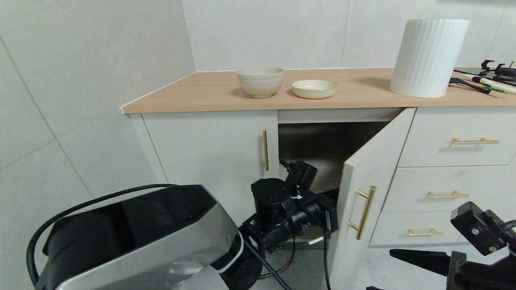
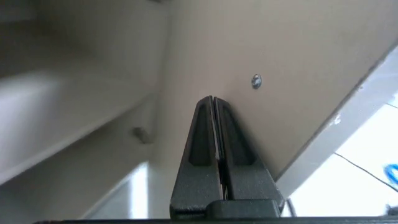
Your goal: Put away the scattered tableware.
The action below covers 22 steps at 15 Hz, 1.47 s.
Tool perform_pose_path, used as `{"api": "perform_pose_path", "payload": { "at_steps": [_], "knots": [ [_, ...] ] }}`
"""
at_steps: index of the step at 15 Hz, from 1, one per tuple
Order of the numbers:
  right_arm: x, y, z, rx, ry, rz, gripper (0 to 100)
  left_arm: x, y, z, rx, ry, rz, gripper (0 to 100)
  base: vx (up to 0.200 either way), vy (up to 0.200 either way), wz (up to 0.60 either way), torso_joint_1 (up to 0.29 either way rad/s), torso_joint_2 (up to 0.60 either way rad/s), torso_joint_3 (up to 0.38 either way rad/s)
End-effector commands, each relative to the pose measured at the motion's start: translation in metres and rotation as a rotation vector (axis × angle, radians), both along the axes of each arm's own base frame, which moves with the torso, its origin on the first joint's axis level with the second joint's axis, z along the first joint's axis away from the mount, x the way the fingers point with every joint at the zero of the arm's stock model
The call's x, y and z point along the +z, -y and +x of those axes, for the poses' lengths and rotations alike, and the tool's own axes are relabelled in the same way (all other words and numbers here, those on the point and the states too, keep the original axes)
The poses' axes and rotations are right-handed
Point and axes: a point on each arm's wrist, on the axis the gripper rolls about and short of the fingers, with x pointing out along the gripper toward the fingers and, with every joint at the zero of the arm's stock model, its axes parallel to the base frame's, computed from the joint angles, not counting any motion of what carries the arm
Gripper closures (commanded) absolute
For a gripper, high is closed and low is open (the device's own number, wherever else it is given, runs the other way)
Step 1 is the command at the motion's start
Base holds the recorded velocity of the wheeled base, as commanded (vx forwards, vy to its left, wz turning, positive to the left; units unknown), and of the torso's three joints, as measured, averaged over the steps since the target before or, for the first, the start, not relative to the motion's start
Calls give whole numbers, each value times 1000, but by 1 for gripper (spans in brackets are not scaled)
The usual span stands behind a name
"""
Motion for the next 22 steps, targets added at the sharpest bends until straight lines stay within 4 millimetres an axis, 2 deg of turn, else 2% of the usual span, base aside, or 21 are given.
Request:
{"api": "perform_pose_path", "payload": {
  "at_steps": [1, 2, 3, 4, 6, 7, 8, 10, 11, 12, 14, 16, 17, 18, 20, 22],
  "knots": [
    [4, 5, -11, 69, 18, 39, 0, -1, 21, -34, -123, 0, -19, 100, 0, 0, 0, 0, 0, 0],
    [6, 10, -18, 144, 22, 74, 0, 0, 26, -55, -217, -18, -55, 100, 0, 0, 0, 0, 0, 0],
    [9, 13, -23, 207, 25, 104, 0, -1, 22, -65, -293, -41, -87, 100, 0, 0, 0, 0, 0, 0],
    [10, 14, -24, 221, 26, 111, 0, -3, 21, -67, -316, -51, -80, 100, 0, 0, 0, 0, 0, 0],
    [11, 13, -23, 203, 31, 109, 0, -4, 9, -48, -268, -52, -75, 100, 0, 0, 0, 0, 0, 0],
    [11, 13, -23, 203, 31, 109, 0, -4, 9, -48, -268, -52, -75, 100, 0, 0, 0, 0, 0, 0],
    [11, 13, -23, 197, 34, 110, 0, -2, -1, -34, -225, -53, -68, 100, 0, 0, 0, 0, 0, 0],
    [11, 13, -22, 194, 32, 109, 0, 5, -12, -23, -186, -35, -60, 100, 0, 0, 0, 0, 0, 0],
    [11, 12, -20, 182, 28, 101, 0, 21, -43, -2, -90, -8, -26, 100, 0, 0, 0, 0, 0, 0],
    [11, 10, -15, 140, 28, 88, 0, 31, -65, 3, -38, -9, 0, 100, 0, 0, 0, 0, 0, 0],
    [7, 6, -1, 3, 25, 35, 0, 63, -105, 1, 44, -20, 33, 100, 0, 0, 0, 0, 0, 0],
    [12, 4, 8, -100, 55, 19, 0, 93, -143, -21, 97, -80, 78, 100, 0, 0, 0, 0, 0, 0],
    [14, 4, 9, -111, 62, 21, 0, 97, -149, -25, 107, -90, 86, 100, 0, 0, 0, 0, 0, 0],
    [22, 3, 11, -141, 87, 37, 0, 118, -186, -45, 177, -125, 145, 100, 0, 0, 0, 0, 0, 0],
    [33, 1, 21, -175, 116, 57, 0, 129, -218, -69, 251, -176, 185, 100, 0, 0, 0, 0, 0, 0],
    [50, -4, 41, -222, 135, 74, 0, 140, -243, -91, 325, -194, 187, 100, 0, 0, 0, 0, 0, 0]
  ]
}}
